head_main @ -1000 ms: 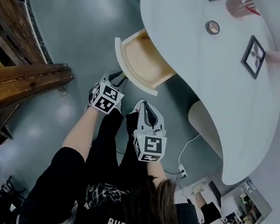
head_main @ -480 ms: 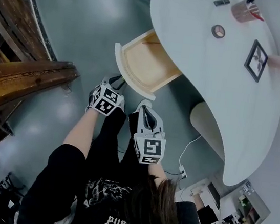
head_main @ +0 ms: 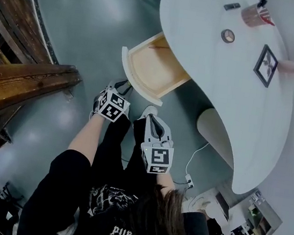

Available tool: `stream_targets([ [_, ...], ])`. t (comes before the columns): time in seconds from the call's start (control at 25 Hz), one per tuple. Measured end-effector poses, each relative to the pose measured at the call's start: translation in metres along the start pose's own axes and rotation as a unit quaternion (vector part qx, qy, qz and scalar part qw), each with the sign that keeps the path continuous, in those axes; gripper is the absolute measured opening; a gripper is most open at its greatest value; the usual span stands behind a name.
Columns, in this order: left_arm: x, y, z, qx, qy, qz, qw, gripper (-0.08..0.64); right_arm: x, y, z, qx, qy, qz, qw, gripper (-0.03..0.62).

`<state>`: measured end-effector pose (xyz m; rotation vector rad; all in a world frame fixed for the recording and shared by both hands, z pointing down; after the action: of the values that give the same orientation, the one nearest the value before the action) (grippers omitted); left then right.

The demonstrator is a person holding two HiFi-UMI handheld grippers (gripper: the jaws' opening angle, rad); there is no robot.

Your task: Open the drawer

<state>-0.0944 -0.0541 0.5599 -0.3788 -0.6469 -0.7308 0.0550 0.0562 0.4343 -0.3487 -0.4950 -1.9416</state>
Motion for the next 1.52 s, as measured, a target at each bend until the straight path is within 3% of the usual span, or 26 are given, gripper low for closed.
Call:
stream_targets([
  [0.12, -0.006, 0.003, -0.001, 0.005, -0.003, -0.001, 1.0, 0.128, -0.001, 0.0, -0.001, 0.009, 0.0, 0.001, 1.0, 0.025],
  [0.24, -0.021, 0.009, -0.002, -0.004, -0.001, 0.015, 0.9999, 0.216, 0.0, -0.001, -0.007, 0.018, 0.005, -0.003, 1.0, 0.025],
  [0.48, -0.064, 0.028, -0.014, -0.031, 0.036, 0.031, 0.9984, 0.218, -0.008, -0.008, -0.02, 0.013, 0.008, 0.003, 1.0, 0.025],
  [0.96, -0.144, 0.051, -0.086, -0.024, 0.132, 0.062, 0.989, 0.218, -0.031, -0.02, -0.064, 0.029, 0.06, 0.074, 0.995, 0.025],
  [1.24, -0.177, 0.056, -0.119, -0.059, 0.181, 0.062, 0.9797, 0.217, -0.038, -0.017, -0.093, 0.017, 0.092, 0.093, 0.991, 0.025],
  [1.52, -0.19, 0.062, -0.146, -0.045, 0.221, 0.063, 0.9722, 0.216, -0.047, -0.014, -0.12, 0.011, 0.131, 0.112, 0.985, 0.025],
])
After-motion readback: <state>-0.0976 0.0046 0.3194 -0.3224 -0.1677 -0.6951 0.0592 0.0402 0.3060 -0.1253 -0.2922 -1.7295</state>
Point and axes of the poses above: the fingertips, and each gripper's own axes: x forward along the fingers, y to its right, z out of its underside, the point moved 8 cm from there along -x, backward along the fingers, and after that the axes turned 11 degrees about y, right-handed, at the moved point
